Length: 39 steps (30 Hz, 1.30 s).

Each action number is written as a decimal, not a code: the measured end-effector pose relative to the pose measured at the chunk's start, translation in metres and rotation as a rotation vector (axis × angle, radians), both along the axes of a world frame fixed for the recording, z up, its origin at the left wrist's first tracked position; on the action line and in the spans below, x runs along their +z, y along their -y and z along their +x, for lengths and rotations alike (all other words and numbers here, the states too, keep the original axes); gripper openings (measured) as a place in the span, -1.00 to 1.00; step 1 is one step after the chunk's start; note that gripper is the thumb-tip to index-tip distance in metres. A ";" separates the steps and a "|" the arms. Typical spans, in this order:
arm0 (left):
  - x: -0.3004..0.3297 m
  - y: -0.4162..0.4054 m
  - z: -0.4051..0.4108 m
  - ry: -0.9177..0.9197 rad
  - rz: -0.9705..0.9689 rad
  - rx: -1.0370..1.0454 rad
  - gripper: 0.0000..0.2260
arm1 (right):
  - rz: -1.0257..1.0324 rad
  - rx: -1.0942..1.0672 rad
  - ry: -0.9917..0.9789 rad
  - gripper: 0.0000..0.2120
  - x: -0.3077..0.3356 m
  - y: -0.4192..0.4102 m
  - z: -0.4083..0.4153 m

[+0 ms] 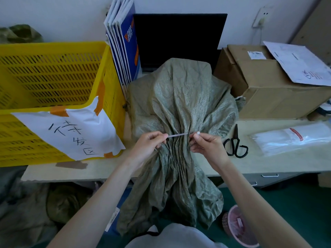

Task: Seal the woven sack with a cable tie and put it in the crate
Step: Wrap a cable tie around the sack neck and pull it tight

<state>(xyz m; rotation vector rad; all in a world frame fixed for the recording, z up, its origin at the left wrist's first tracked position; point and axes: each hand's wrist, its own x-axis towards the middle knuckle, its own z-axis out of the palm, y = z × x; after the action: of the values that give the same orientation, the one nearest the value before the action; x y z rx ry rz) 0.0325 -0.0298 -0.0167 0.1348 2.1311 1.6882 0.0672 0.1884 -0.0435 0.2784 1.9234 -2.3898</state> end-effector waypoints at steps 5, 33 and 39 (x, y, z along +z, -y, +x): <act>-0.009 0.003 -0.002 -0.008 0.045 0.039 -0.71 | -0.239 0.058 -0.003 -0.77 -0.010 -0.003 0.001; -0.015 -0.003 0.003 -0.074 0.022 -0.074 -0.70 | -0.377 0.226 0.044 -0.68 -0.012 -0.003 -0.001; -0.013 -0.003 0.003 -0.067 0.027 -0.075 -0.71 | -0.391 0.234 0.045 -0.68 -0.011 -0.001 -0.001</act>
<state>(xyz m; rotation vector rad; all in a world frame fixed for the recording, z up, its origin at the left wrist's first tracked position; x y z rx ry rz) 0.0360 -0.0263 -0.0295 0.2788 2.1239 1.6922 0.0664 0.1898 -0.0547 0.0774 1.3418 -2.5000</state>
